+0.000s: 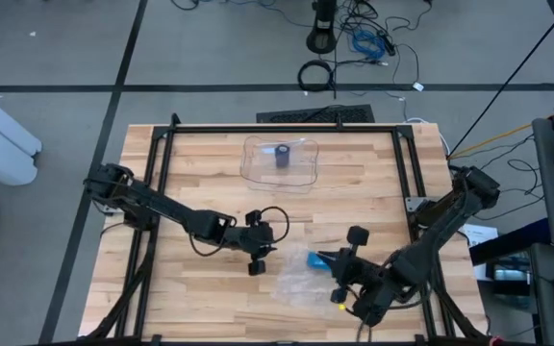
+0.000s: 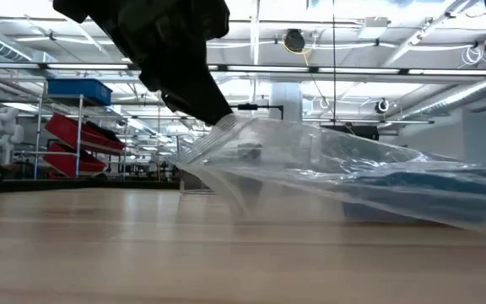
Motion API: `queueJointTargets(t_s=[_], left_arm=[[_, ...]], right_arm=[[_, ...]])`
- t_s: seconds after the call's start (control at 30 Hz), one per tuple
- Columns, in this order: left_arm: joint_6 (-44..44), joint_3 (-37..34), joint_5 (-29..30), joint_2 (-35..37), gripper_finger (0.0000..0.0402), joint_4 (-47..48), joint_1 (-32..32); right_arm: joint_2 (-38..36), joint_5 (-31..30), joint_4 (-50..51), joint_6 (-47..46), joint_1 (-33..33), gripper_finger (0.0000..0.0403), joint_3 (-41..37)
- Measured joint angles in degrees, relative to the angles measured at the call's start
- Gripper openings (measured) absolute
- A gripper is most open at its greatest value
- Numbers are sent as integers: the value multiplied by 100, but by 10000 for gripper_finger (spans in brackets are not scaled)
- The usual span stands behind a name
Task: Roll bandage
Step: Close the transparent zip bag
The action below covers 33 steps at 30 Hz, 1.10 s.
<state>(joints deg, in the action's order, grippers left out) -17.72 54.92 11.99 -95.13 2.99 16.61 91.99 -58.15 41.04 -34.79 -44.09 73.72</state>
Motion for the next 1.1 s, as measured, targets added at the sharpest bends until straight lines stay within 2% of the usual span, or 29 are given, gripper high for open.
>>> queueJointTargets(t_s=[0.1,0.33,0.53,0.67,0.8,0.9,1.0,1.1], left_arm=[[0,0,2,42,96,13,49],[-2,0,-305,54,96,139,115],[-35,0,-306,54,96,427,115],[-144,0,-303,54,96,415,115],[-146,0,-297,54,96,421,110],[-146,0,-291,54,96,413,110],[-149,0,-282,54,96,404,110],[-149,0,-282,54,96,408,110]], right_arm=[[404,251,-221,48,171,48,-42],[1551,1907,-1973,1081,455,129,-42],[2115,2366,-2167,1590,321,194,206],[2344,2896,-2504,1970,151,224,231],[2580,2830,-2513,2393,13,246,247],[2799,2394,-2468,2651,10,262,242],[2968,1539,-2421,2654,35,273,242],[3016,1339,-2211,2647,80,275,255]])
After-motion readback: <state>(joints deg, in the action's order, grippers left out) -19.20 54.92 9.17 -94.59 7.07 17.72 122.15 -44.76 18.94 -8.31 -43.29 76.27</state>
